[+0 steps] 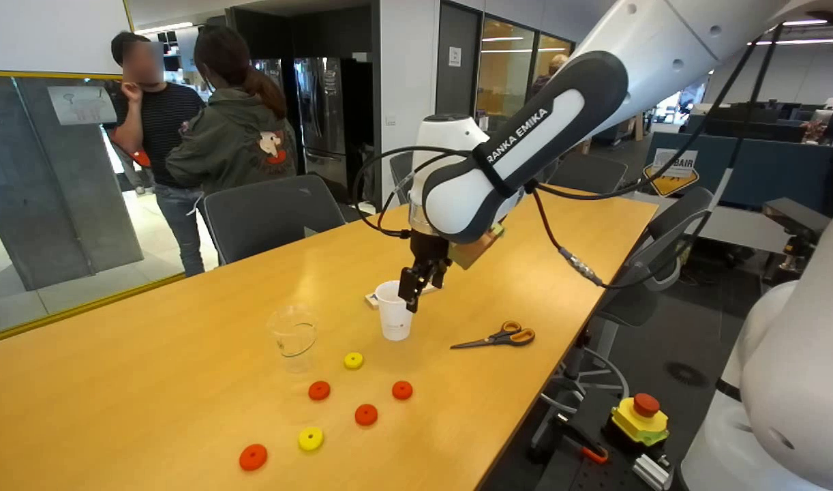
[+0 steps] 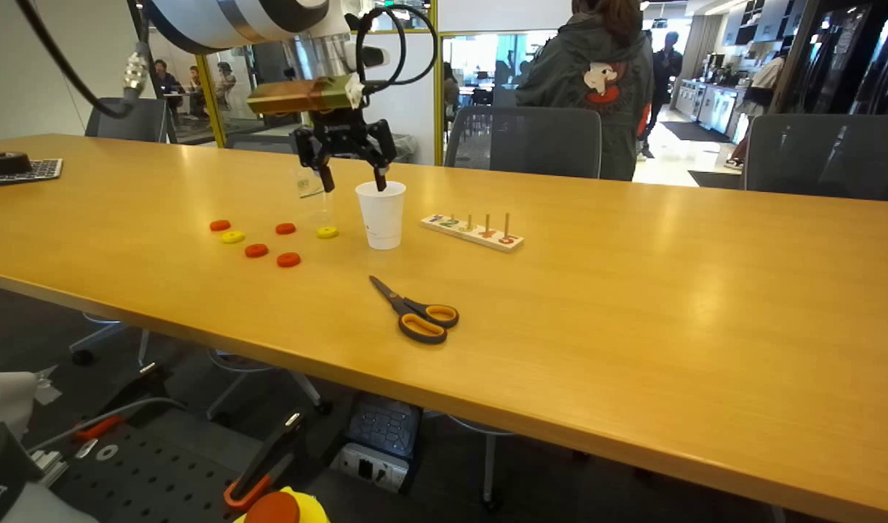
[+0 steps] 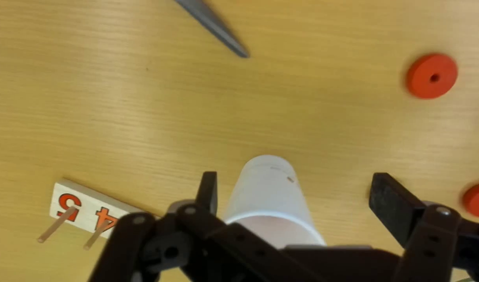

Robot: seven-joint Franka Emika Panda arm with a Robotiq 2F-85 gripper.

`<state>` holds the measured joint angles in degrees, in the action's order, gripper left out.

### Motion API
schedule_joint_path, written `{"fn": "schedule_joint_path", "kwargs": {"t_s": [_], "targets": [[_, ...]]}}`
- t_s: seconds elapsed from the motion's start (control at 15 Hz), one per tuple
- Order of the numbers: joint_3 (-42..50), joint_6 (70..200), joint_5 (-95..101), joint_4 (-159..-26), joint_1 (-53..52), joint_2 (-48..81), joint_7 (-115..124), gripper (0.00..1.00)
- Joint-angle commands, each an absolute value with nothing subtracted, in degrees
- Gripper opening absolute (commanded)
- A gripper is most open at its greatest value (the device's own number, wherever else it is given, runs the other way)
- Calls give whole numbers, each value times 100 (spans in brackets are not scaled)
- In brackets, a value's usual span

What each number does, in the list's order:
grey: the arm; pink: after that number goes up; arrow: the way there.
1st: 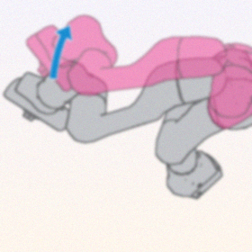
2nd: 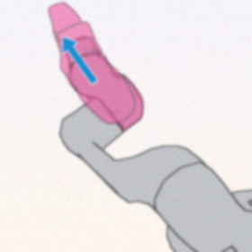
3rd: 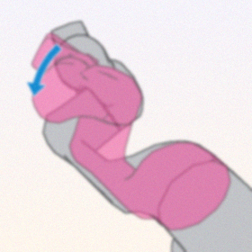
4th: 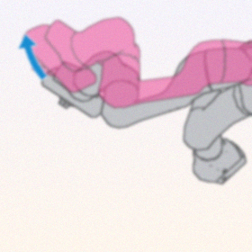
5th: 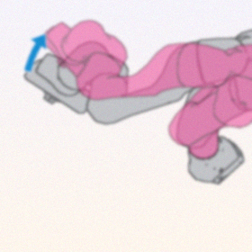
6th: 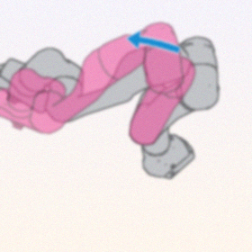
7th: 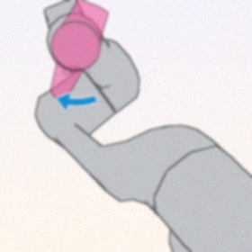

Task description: Put the orange rings inside the white cup, place the yellow rings inside the clear cup

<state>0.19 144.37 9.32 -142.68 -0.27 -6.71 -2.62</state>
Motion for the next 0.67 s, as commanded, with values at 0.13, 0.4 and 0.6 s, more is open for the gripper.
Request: {"fn": "schedule_joint_path", "kwargs": {"t_s": [0.13, 0.4, 0.6], "targets": [[18, 14016, 96, -15627, -557, -2202, -1707, 100], [-73, 14569, 254, -15791, -932, -1947, -2053, 100], [-231, 15001, 413, -15903, -1131, -1622, -2177, 100]]}}
